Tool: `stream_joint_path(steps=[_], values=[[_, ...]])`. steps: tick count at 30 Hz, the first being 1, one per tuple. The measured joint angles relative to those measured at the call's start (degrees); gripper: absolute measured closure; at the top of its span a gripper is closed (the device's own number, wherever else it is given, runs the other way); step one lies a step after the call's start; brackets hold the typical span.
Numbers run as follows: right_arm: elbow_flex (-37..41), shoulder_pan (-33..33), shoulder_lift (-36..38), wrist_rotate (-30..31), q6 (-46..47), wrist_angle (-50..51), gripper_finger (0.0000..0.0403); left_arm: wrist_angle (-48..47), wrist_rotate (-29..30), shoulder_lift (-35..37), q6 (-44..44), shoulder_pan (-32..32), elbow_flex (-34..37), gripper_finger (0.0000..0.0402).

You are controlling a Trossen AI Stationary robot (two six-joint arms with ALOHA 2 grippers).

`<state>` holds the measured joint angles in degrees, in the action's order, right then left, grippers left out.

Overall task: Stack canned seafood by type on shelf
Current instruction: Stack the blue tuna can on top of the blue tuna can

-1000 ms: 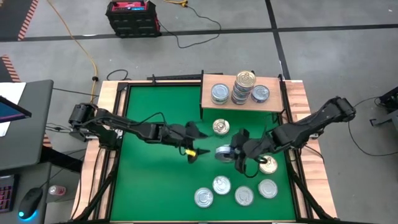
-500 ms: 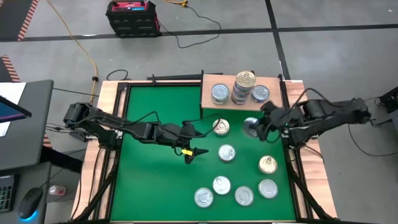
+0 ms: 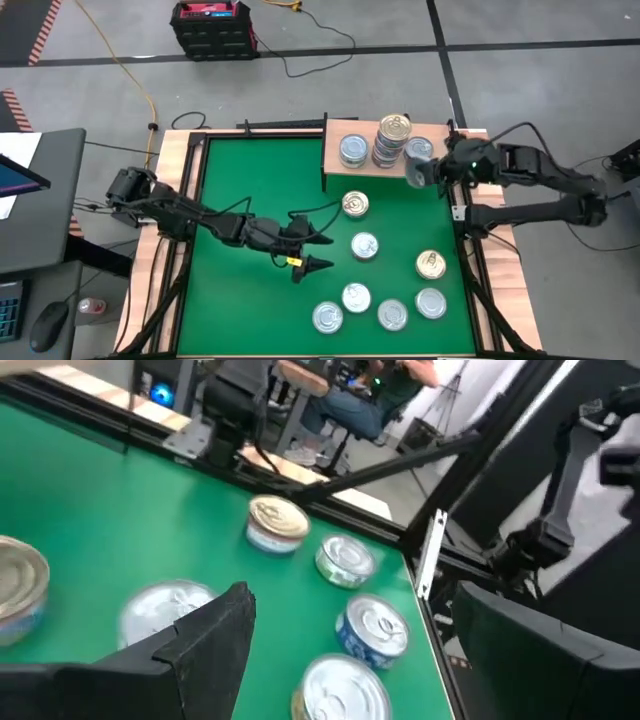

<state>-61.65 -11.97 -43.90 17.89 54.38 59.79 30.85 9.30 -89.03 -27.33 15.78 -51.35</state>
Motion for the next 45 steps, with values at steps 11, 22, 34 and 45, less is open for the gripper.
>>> stream_joint_path(steps=[11, 22, 34, 45], values=[[0.0, -17.1, -1.77, -2.83, -3.15, -3.9, 0.0223, 8.28, 0.2, -0.21, 1.15, 2.1, -0.02, 0.008], [0.0, -35.32, -5.75, -18.02, -9.7, -6.69, 0.0237, 11.5, 2.9, -2.84, 1.57, 3.77, -0.02, 0.008], [0.0, -47.39, -10.69, -33.27, -14.27, -9.64, 0.023, 9.27, 5.2, -2.8, 1.48, 4.32, -0.02, 0.008], [2.2, -54.23, -10.23, -43.88, -17.46, -9.35, 0.0217, 8.59, 6.64, -2.8, 1.84, 3.73, -0.02, 0.008]])
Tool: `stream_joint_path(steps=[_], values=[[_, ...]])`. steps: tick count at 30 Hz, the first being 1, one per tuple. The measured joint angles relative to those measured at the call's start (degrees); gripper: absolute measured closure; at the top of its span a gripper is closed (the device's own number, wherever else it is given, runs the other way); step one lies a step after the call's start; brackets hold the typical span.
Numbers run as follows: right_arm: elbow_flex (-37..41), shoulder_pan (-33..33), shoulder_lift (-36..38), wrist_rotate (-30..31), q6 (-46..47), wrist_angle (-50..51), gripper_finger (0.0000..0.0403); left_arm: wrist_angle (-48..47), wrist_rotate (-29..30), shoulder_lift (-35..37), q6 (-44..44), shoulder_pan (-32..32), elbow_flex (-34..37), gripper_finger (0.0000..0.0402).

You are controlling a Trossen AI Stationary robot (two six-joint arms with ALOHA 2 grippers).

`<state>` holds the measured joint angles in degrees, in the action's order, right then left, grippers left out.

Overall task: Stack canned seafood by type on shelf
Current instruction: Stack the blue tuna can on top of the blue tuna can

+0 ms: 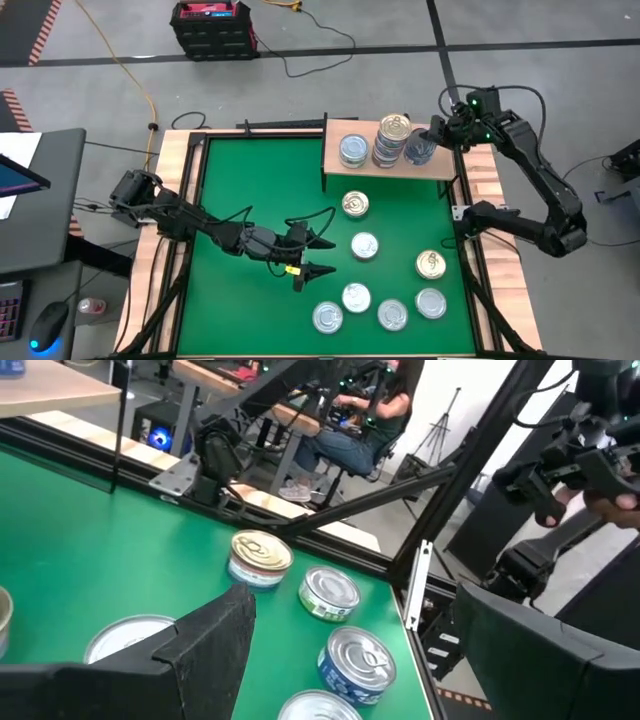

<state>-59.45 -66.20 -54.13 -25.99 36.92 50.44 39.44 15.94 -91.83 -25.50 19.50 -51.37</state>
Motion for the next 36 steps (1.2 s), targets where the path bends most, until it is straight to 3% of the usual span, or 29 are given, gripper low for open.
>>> stream_joint_path(steps=[6, 12, 23, 36], values=[[6.06, -2.59, 3.54, -3.63, 2.11, -6.19, 0.0237, -0.02, 0.06, 0.0, -0.41, -0.39, 0.0, 0.008], [9.48, -3.27, 4.79, -5.71, 3.98, -10.66, 0.021, -0.02, -0.02, 0.01, -1.25, -0.39, 0.0, 0.008], [11.66, -3.38, 5.43, -3.73, 2.2, -10.87, 0.0227, 0.0, -0.02, 0.02, -2.21, -0.39, -0.02, 0.008], [11.65, -3.38, 7.32, -4.32, -1.49, -6.45, 0.0141, 0.09, -0.26, 0.02, -2.07, -0.72, -0.04, 0.008]])
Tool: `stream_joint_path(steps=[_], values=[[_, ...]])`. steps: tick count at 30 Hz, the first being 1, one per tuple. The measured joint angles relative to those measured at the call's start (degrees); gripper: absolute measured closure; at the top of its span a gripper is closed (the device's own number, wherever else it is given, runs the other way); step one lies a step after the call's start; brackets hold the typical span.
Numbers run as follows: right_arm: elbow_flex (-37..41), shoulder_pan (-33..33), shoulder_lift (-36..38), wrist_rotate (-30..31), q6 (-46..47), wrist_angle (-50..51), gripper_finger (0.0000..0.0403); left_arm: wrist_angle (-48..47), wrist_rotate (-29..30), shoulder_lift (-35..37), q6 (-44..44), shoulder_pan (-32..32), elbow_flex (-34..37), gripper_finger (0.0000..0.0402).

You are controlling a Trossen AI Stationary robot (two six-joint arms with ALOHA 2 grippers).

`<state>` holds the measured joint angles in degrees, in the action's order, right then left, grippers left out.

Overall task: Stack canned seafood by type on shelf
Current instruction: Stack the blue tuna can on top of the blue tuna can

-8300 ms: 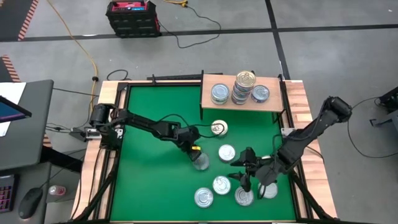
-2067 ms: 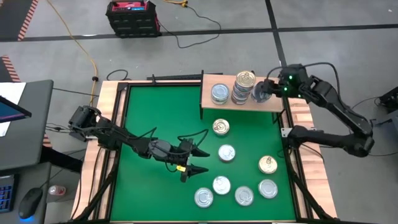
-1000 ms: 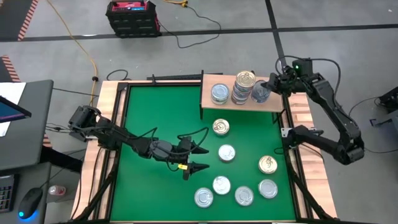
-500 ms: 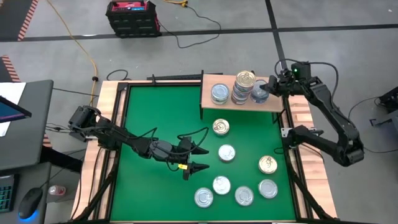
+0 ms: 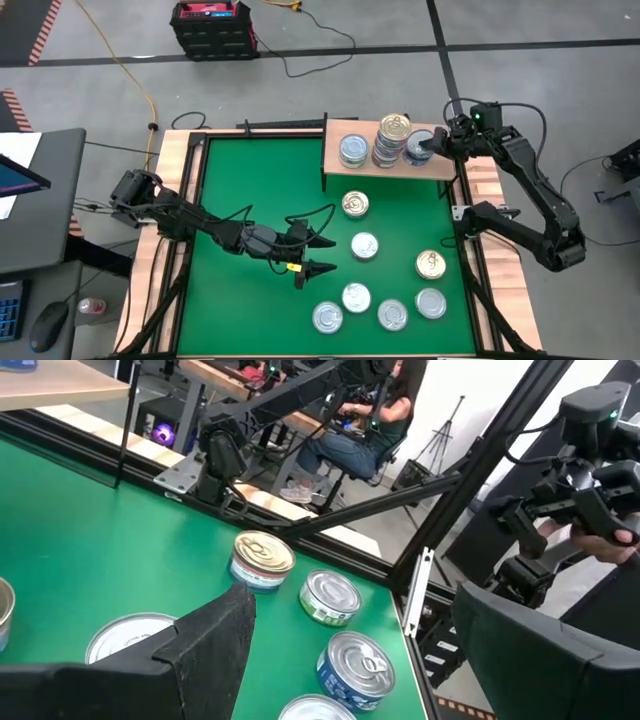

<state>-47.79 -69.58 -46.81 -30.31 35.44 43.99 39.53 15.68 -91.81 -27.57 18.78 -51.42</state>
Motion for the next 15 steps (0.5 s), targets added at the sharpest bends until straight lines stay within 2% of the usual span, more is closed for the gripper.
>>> stream_joint_path(steps=[7, 15], values=[[-3.93, -0.01, -0.11, 0.44, -3.21, 7.1, 0.0131, 0.04, -0.37, 0.0, -0.16, -0.43, 0.0, 0.008], [-9.32, -0.33, -1.27, 5.01, -9.19, 19.42, 0.0131, -0.15, -0.37, 0.01, -0.76, -1.23, 0.0, 0.008]])
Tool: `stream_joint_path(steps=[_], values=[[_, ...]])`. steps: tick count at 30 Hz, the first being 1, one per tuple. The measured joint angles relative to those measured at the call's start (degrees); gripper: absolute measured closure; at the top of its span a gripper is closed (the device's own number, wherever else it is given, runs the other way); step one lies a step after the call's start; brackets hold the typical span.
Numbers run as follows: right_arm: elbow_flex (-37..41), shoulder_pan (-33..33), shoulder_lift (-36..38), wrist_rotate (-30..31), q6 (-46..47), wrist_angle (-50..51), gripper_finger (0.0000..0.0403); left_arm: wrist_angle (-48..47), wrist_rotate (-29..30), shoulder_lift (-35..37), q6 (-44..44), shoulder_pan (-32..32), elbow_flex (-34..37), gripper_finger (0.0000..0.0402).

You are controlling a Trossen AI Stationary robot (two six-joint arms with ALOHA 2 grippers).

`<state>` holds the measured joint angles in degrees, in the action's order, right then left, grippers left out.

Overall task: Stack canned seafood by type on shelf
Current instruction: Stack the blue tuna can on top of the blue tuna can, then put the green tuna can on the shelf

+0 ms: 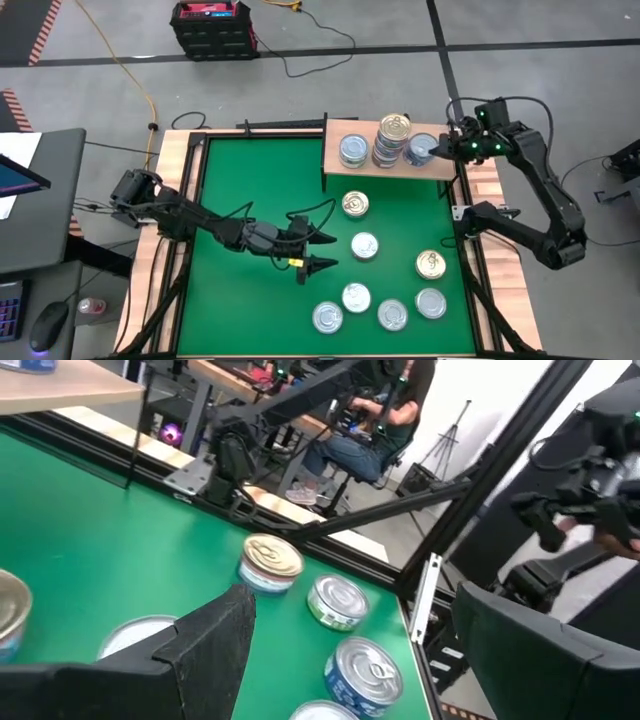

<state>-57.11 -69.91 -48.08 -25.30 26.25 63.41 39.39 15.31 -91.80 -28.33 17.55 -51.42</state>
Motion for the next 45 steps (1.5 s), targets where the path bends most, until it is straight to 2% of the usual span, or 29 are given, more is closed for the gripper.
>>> stream_joint_path(steps=[6, 13, 17, 22, 27, 32, 35, 38, 45], values=[[-4.24, 2.27, 0.52, -0.07, -1.49, 1.61, 0.0131, -4.95, 0.0, 0.06, -5.35, -1.43, -0.04, 0.008], [-8.03, 10.61, 2.9, 0.28, -2.07, 4.86, 0.0131, -14.0, 2.22, 0.06, -9.71, -1.49, -0.04, 0.008], [-8.03, 20.25, 4.4, 4.78, 0.84, 6.56, 0.0131, -17.17, 4.41, 0.06, -12.53, -2.46, -0.04, 0.008], [-8.02, 36.38, 5.53, 13.79, 6.25, 5.48, 0.0131, -21.09, 4.36, 0.03, -12.81, -3.88, -0.04, 0.008], [-5.7, 52.67, 3.69, 21.01, 10.12, -3.89, 0.0131, -23.47, 0.62, 0.03, -14.25, -5.8, -0.04, 0.008], [-1.08, 66.35, -2.11, 27.15, 10.83, -14.13, 0.0131, -24.54, -3.32, 0.01, -17.74, -9.18, -0.04, 0.008], [1.46, 73.04, -6.33, 28.26, 10.92, -18.42, 0.0131, -23.3, -6.33, -0.05, -14.16, -9.3, -0.04, 0.0081], [2.71, 78.69, -10.93, 28.28, 12.44, -20.0, 0.0131, -22.0, -9.57, -0.05, -9.74, -6.82, -0.04, 0.0089], [4.17, 88.83, -20.52, 28.28, 14.29, -23.84, 0.0131, -29.39, -15.6, -0.05, -9.0, 1.03, -0.04, 0.0115]])
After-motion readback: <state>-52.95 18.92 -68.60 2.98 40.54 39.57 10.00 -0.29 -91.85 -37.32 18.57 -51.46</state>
